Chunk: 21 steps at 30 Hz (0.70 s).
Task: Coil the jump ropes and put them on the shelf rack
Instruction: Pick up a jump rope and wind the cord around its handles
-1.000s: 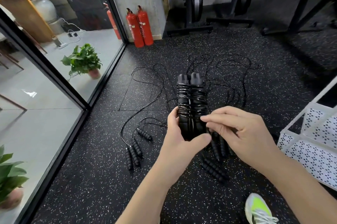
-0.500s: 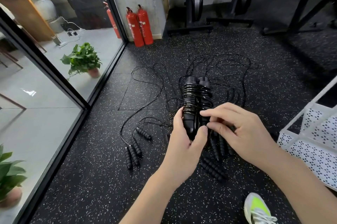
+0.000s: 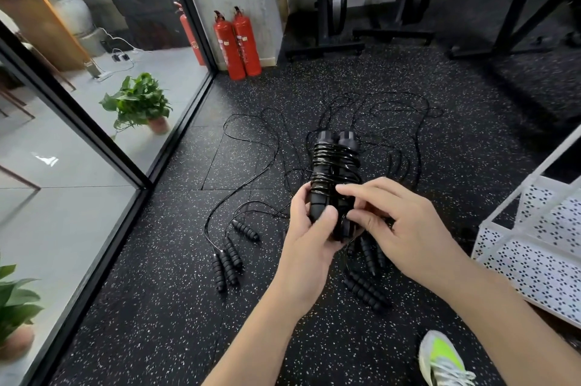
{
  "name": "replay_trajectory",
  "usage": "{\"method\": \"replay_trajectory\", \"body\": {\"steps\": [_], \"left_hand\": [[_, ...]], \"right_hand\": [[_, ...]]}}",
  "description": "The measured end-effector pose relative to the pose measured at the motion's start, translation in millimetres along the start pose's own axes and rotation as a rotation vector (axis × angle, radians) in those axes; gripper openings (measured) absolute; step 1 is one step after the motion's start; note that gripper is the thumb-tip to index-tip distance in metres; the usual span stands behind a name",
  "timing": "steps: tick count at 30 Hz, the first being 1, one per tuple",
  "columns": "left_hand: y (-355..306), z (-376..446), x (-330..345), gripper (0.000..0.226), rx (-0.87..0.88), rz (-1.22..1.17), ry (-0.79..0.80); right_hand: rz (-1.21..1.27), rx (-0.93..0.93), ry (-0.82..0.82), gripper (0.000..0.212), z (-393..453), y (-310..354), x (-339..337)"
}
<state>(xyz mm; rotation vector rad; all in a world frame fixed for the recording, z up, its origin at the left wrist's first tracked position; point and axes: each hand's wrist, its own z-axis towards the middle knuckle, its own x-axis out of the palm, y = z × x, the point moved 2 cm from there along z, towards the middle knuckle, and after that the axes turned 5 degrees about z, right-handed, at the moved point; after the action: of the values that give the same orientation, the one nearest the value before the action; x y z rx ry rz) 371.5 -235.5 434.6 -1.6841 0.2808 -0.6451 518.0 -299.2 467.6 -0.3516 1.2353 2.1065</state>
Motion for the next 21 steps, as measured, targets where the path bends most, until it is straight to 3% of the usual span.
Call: {"method": "replay_trajectory", "body": {"steps": [5, 11, 17, 21], "left_hand": [[-4, 3, 2, 0.051, -0.022, -0.138, 0.068], [-2, 8, 0, 0.051, -0.014, -0.038, 0.026], [7, 9, -2, 0.058, -0.004, 0.042, -0.043], [7, 8, -4, 0.068, 0.001, 0.034, 0.026]], "right_hand": [[0.015, 0.054, -0.008, 0.037, 2, 3, 3], [-0.059, 0.106, 0.012, 0.044, 0, 5, 8], [-0.134, 0.064, 0.015, 0.033, 0, 7, 8], [-0.098, 0.091, -0.009, 0.026, -1, 7, 10]]}}
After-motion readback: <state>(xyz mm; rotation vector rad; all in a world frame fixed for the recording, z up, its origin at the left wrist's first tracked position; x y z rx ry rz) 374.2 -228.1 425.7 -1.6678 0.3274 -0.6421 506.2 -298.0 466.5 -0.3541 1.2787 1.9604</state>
